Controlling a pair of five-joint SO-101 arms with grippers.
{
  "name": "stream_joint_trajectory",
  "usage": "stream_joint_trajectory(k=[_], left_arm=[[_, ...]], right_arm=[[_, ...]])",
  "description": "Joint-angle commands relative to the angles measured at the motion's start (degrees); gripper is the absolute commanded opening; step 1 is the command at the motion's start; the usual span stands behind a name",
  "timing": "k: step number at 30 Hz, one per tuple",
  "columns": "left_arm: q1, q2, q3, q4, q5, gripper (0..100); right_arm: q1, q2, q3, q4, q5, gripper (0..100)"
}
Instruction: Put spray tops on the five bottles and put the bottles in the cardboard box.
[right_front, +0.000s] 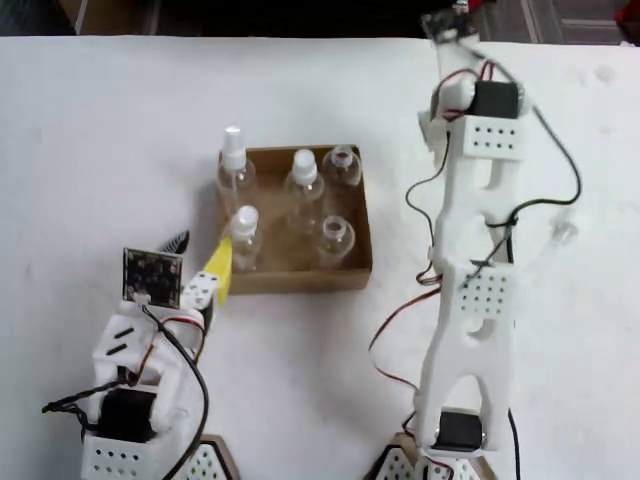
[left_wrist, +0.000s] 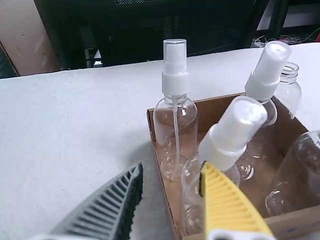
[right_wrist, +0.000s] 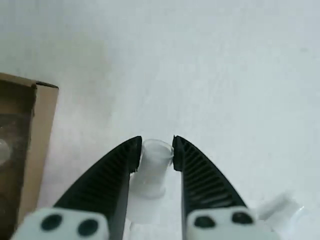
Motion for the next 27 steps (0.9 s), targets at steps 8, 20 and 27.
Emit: stream_joint_trajectory(k=[8,20,27], left_arm=[[0.92,-0.4,-2.99,-0.18,-0.62,18],[0.92,-0.4,-2.99,-0.18,-0.62,18],[0.92,-0.4,-2.99,-0.18,-0.62,18]], right_arm=[[-3.65,-30.46,26.11,1.54,-13.1,1.5],[-12.18,-64.13,50.73,0.4,-12.75,1.5],[-13.58,-73.89,64.7,-14.02,-13.19,1.5]])
